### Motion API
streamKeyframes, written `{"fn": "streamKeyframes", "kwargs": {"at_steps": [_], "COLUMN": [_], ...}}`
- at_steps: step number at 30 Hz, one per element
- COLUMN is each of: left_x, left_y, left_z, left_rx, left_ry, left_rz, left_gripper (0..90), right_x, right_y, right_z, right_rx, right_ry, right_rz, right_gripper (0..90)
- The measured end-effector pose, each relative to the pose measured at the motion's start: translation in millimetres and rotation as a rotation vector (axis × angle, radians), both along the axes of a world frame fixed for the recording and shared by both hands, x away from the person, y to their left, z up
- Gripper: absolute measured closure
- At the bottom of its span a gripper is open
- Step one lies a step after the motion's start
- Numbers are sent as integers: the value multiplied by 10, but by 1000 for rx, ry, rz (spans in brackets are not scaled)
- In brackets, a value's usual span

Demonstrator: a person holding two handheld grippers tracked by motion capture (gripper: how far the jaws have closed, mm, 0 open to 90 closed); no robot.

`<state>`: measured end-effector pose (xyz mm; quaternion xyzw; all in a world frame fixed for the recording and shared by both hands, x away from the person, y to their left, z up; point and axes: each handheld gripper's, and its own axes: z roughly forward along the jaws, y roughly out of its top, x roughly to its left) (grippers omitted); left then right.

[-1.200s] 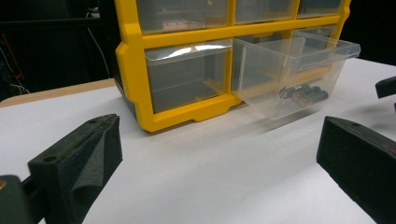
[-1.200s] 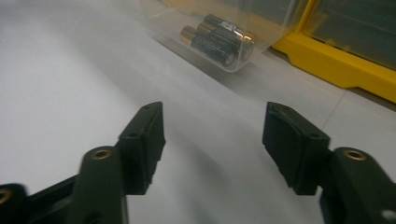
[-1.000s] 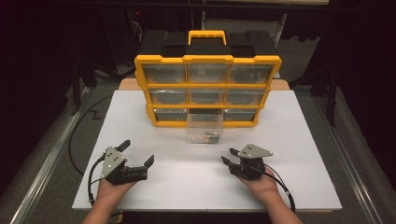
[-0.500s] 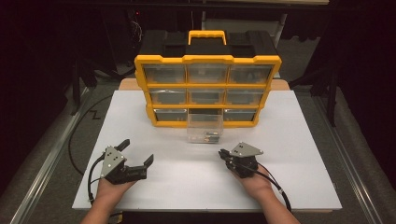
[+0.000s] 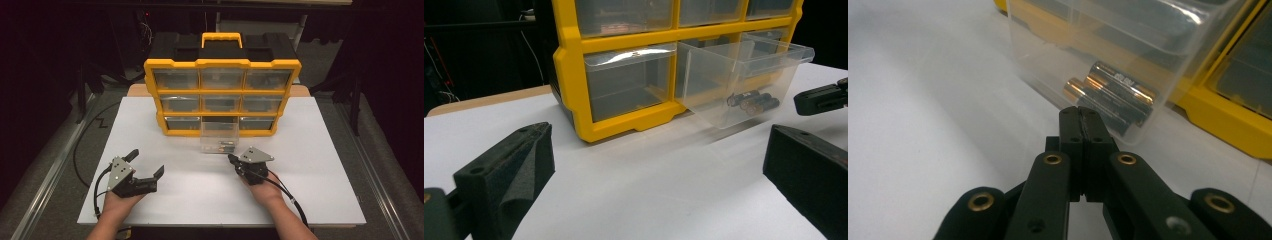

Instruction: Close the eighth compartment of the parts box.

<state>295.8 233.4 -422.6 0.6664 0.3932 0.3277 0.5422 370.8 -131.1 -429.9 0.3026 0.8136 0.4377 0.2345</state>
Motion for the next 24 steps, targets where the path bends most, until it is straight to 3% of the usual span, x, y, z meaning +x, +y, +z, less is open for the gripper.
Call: {"fn": "streamKeyframes", "kwargs": {"at_steps": [12, 24], "left_x": [-1, -13], "left_y": [12, 16], "left_z": [-2, 2], "left_rx": [-3, -8], "left_ry": [2, -1], "left_rz": [1, 0], "left_gripper": [11, 11], "right_x": [125, 120], "right_y": [91, 172], "right_z": [82, 138], "right_rx": [55, 79], "right_ry": [-29, -65], "right_rz": [-26, -15], "right_gripper": [900, 900]}}
